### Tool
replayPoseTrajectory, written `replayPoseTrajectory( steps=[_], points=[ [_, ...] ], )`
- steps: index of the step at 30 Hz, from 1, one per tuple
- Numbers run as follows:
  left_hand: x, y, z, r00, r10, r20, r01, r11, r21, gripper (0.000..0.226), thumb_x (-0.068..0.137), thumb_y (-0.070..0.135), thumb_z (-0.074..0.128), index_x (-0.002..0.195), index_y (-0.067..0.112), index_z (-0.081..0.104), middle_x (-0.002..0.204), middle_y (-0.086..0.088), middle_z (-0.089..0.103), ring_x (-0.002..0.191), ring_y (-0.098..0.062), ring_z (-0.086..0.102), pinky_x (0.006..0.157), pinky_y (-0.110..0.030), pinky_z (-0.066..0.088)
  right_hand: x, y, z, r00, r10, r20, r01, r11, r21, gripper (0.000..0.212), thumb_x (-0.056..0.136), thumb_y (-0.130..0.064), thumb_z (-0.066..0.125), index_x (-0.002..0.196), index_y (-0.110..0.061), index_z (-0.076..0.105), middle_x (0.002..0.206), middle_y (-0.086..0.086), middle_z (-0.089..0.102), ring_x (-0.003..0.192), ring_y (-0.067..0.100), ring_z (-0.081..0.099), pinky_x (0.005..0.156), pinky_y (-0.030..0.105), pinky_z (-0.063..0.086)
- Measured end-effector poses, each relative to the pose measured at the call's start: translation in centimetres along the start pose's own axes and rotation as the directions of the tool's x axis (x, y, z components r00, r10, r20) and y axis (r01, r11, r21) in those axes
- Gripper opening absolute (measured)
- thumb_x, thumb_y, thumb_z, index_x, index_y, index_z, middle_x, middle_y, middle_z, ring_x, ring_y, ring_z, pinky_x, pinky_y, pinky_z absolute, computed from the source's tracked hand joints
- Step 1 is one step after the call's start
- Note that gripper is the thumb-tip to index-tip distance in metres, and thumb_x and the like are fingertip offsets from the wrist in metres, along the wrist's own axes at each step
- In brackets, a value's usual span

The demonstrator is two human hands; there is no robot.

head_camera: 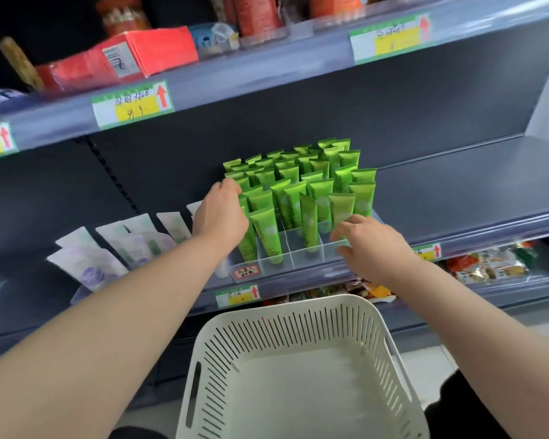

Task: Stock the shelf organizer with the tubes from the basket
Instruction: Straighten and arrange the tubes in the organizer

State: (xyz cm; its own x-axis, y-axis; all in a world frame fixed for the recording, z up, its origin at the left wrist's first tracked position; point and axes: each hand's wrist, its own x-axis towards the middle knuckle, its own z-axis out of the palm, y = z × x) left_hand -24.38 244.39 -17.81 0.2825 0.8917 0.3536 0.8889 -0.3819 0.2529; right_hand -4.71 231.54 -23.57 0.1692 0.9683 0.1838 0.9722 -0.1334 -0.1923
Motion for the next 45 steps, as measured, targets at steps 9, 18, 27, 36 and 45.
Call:
replayPoseTrajectory(
  steps=[9,18,27,36,45],
  points=[
    [1.5,8.4,-0.1,0.963,0.264,0.045,-0.247,0.94,-0.235,0.021,0.09,0.016,0.062,0.111,0.017,0.062,0.115,0.0,0.064,0.108,-0.021,0.059,0.093,-0.04,0.048,-0.9,4.1,-2.1,0.974,0.18,-0.136,-0.179,0.984,0.023,0.028,0.094,-0.023,0.052,0.121,-0.028,0.059,0.116,0.001,0.057,0.109,0.025,0.054,0.073,0.033,0.041],
    [5.3,15.6,3.0,0.918,0.377,0.123,-0.348,0.914,-0.206,0.022,0.09,0.017,0.06,0.111,0.019,0.064,0.112,0.001,0.064,0.104,-0.02,0.059,0.092,-0.035,0.048,3.4,7.2,-0.7,0.918,0.313,-0.241,-0.245,0.93,0.274,0.035,0.094,-0.03,0.054,0.126,-0.017,0.049,0.118,0.006,0.06,0.11,0.03,0.053,0.076,0.036,0.044],
    [8.7,16.9,5.4,0.894,0.412,0.176,-0.387,0.908,-0.159,0.02,0.088,0.018,0.067,0.108,0.017,0.07,0.111,-0.001,0.068,0.106,-0.02,0.061,0.096,-0.035,0.047,6.3,8.2,0.2,0.945,0.195,-0.264,-0.096,0.933,0.345,0.021,0.095,-0.017,0.048,0.114,-0.014,0.057,0.103,0.006,0.064,0.095,0.03,0.056,0.072,0.038,0.045],
    [9.7,17.8,6.5,0.843,0.443,0.306,-0.425,0.896,-0.125,0.017,0.082,0.025,0.075,0.099,0.023,0.075,0.095,0.007,0.068,0.096,-0.015,0.062,0.09,-0.037,0.052,6.9,10.1,-1.1,0.978,0.14,-0.154,-0.109,0.974,0.198,0.027,0.095,-0.02,0.049,0.122,-0.018,0.047,0.111,0.002,0.061,0.1,0.029,0.055,0.07,0.035,0.037],
    [9.6,18.4,7.1,0.858,0.404,0.316,-0.418,0.908,-0.028,0.012,0.091,0.021,0.064,0.098,0.022,0.073,0.105,0.002,0.068,0.101,-0.019,0.06,0.079,-0.03,0.048,7.0,9.8,-2.8,0.985,0.066,-0.159,-0.049,0.993,0.108,0.029,0.097,-0.025,0.046,0.127,-0.024,0.049,0.123,0.0,0.055,0.113,0.025,0.05,0.086,0.041,0.045]
  ],
)
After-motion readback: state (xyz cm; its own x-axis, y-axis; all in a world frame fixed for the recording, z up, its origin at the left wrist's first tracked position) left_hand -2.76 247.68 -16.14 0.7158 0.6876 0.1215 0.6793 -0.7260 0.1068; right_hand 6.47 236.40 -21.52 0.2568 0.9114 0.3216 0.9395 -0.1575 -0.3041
